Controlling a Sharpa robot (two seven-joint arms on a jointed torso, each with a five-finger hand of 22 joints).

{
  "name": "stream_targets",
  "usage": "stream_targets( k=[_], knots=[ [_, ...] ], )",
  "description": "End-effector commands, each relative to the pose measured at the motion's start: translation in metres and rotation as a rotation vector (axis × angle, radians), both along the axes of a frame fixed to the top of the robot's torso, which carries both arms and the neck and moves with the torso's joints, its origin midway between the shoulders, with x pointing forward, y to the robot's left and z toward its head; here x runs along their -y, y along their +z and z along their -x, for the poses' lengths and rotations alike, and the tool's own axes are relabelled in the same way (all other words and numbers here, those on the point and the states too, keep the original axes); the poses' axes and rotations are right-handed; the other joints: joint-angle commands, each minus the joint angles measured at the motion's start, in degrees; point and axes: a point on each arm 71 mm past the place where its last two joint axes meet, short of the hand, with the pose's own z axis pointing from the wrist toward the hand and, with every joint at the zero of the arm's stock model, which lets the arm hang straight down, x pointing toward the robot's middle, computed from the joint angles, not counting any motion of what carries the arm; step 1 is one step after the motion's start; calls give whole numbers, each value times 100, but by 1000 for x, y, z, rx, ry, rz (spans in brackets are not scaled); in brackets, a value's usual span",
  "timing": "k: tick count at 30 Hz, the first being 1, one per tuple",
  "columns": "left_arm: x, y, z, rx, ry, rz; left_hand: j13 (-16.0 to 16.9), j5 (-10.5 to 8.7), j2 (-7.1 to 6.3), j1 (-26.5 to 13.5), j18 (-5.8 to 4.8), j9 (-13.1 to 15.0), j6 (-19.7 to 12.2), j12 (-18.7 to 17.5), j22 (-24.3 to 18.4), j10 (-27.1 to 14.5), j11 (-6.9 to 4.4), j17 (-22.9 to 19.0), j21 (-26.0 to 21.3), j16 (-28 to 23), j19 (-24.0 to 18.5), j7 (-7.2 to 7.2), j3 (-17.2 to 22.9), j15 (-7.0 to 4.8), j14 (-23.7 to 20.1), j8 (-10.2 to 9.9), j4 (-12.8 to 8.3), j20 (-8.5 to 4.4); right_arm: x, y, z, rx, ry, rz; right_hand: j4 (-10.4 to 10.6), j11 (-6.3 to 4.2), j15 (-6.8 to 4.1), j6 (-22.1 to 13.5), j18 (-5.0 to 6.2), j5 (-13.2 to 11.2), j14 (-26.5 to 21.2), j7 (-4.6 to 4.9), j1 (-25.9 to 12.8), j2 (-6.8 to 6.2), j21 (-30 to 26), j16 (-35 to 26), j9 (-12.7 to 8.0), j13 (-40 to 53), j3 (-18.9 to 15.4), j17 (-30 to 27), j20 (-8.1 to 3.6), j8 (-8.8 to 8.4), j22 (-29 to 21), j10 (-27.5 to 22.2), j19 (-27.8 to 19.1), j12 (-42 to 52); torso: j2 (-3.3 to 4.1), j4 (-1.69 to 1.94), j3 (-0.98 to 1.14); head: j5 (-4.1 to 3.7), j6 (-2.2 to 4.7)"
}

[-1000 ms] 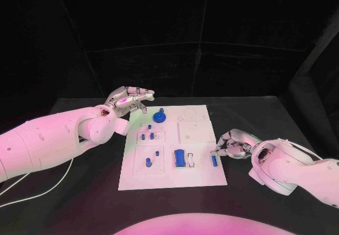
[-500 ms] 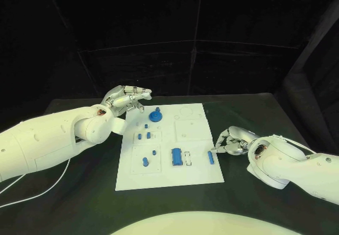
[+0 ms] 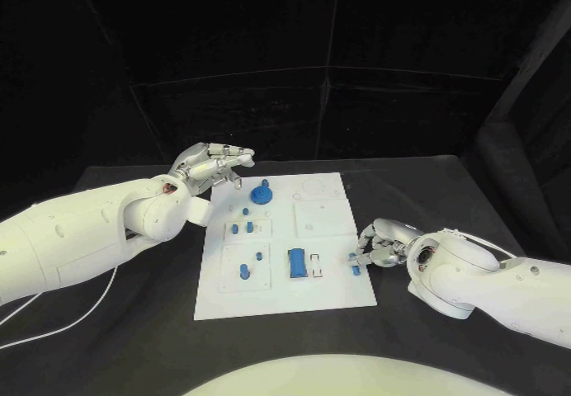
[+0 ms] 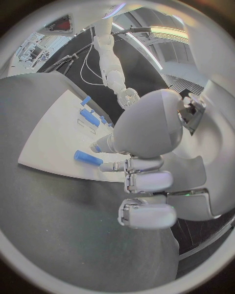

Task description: Assemble the parts on the task board

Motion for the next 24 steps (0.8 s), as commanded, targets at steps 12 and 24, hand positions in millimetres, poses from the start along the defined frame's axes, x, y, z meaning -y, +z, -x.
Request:
stream_targets(
  k=[12, 24],
  knots=[
    [0, 1, 0, 4, -12, 9, 6, -2, -2, -43, 33, 2, -38, 40, -10, -36, -7, -4, -23, -17, -13, -5, 3, 11, -24, 29, 28, 44, -6, -4, 0, 2, 73, 119, -149, 18, 46, 90, -60, 38, 485, -1, 39, -204, -45, -57, -8, 1003, -29, 959, 45, -19, 559, 280, 355, -86, 0, 5, -8, 3, 14],
    [0, 1, 1, 2, -13, 9, 6, -2, -2, -43, 33, 2, -38, 40, -10, -36, -7, -4, -23, -17, -13, -5, 3, 11, -24, 29, 28, 44, -15, -4, -1, 37, 138, 194, -672, -22, 9, 165, -64, 168, 484, -32, 715, 51, -38, -71, -82, 999, 568, 952, 15, -132, 584, 252, 355, -113, 2, 5, -3, 3, 9]
  ],
)
